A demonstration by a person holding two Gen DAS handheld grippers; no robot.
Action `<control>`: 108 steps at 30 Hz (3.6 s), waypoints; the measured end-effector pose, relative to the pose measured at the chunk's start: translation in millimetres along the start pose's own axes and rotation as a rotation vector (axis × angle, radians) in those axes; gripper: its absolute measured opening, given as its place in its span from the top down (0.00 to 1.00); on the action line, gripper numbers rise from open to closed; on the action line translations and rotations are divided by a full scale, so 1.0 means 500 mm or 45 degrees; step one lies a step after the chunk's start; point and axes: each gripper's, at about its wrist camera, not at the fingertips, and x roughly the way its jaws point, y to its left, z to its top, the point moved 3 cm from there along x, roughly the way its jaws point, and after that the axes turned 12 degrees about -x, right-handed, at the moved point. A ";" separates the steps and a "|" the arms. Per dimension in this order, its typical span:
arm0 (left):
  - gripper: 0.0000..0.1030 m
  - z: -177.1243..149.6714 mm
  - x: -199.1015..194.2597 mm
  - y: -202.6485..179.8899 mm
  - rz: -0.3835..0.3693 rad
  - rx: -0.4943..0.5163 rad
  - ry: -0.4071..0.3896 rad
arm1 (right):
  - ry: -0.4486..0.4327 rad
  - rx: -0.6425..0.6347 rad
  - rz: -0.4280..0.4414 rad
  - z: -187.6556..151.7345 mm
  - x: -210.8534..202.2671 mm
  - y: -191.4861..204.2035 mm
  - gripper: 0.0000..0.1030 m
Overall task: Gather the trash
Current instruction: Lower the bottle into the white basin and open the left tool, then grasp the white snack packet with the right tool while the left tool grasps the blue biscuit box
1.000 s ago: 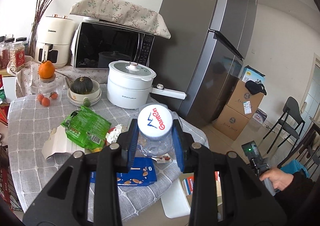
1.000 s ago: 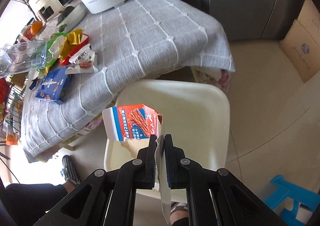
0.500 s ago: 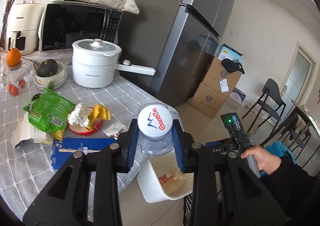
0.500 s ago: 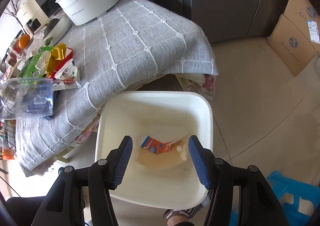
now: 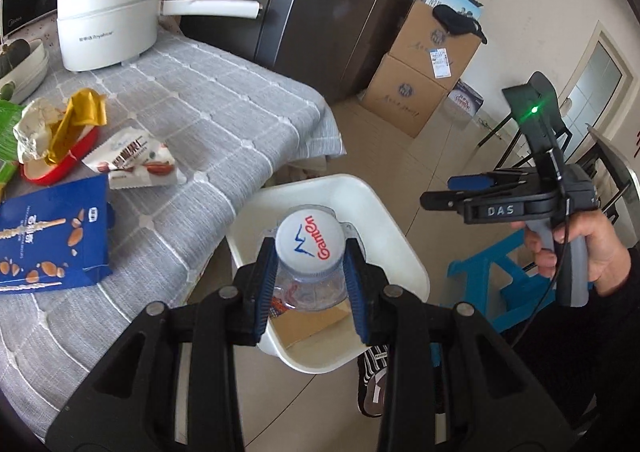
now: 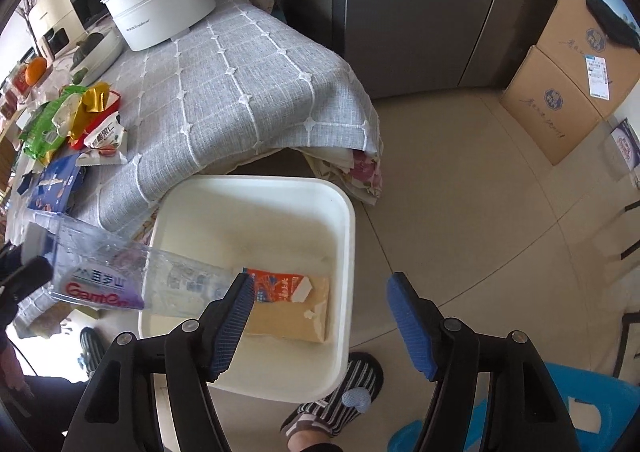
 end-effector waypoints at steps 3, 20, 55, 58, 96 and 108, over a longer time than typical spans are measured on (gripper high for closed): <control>0.66 -0.008 0.011 0.002 0.039 0.024 0.022 | -0.006 0.014 -0.002 -0.006 -0.004 -0.011 0.31; 0.05 0.025 -0.112 0.139 0.354 -0.148 -0.101 | -0.043 -0.041 -0.013 0.020 -0.016 0.018 0.24; 0.02 0.011 -0.185 0.407 0.725 -0.067 -0.007 | -0.159 -0.836 -0.109 0.250 0.128 0.524 0.36; 0.02 0.015 -0.182 0.408 0.715 -0.042 -0.002 | -0.160 -0.876 -0.142 0.262 0.149 0.539 0.51; 0.01 0.150 0.059 0.327 0.365 0.778 0.854 | -0.208 -0.340 0.220 0.197 -0.034 0.220 0.88; 0.00 0.140 0.098 0.329 0.395 0.820 0.805 | -0.182 -0.332 0.220 0.184 -0.025 0.215 0.88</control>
